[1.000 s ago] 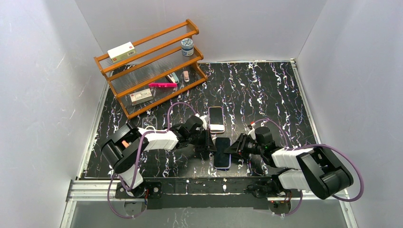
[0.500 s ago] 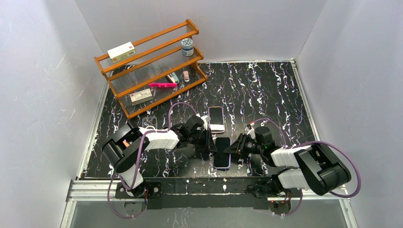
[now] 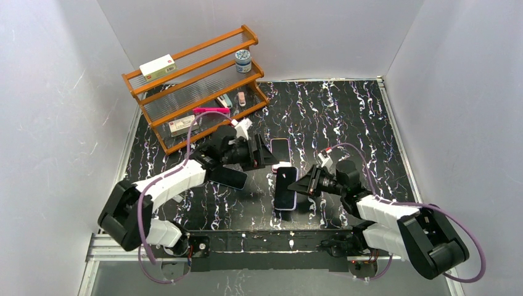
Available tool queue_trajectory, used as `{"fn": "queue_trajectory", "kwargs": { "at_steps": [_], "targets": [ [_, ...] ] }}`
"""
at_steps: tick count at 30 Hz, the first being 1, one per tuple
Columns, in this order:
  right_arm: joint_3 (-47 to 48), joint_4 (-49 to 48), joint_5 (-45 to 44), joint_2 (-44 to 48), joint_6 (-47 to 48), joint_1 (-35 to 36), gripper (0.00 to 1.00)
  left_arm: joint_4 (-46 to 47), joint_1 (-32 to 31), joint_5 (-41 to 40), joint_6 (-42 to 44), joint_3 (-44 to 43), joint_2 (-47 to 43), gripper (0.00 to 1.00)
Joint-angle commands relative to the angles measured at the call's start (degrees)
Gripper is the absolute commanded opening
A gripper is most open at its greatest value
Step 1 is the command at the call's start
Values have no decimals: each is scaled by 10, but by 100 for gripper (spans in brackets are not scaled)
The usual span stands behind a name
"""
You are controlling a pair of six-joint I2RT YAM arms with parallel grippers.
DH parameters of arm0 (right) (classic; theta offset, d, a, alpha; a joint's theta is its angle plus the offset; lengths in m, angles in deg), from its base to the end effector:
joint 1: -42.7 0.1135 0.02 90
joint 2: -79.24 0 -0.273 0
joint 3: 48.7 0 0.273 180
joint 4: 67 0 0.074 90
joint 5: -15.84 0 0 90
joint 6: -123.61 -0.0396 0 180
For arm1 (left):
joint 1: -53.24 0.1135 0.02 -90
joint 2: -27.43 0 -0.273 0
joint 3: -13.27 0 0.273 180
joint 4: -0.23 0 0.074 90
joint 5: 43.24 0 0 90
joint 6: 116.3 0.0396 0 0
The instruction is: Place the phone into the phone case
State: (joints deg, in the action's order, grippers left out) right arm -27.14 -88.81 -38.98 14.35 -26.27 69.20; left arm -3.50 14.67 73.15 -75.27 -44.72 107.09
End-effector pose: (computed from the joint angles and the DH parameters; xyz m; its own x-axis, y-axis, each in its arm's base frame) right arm 0.1703 0.1104 0.1343 -0.8951 0.3437 -0.2840 -0.1398 0.3886 0.9107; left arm 0.2420 -0.2155 0.2343 -0.8783 -0.1639 -0.4492 0.3197 0.4972 -0.8066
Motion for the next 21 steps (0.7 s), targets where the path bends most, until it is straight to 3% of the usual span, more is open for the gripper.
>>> {"fn": "queue_trajectory", "kwargs": {
  "at_steps": [1, 5, 10, 15, 21],
  "targets": [
    [34, -105, 43, 45, -28, 0, 1, 11, 29, 77, -15, -15, -52, 82],
    [40, -205, 67, 68, -75, 1, 1, 42, 42, 115, -33, -9, -81, 85],
    [36, -346, 86, 72, -151, 0, 1, 182, 46, 164, -110, 33, -90, 83],
    [29, -445, 89, 53, -222, 0, 1, 266, 46, 194, -144, 53, -86, 72],
    [28, -479, 91, 37, -243, 0, 1, 325, 44, 201, -173, 70, -78, 57]
  ]
}}
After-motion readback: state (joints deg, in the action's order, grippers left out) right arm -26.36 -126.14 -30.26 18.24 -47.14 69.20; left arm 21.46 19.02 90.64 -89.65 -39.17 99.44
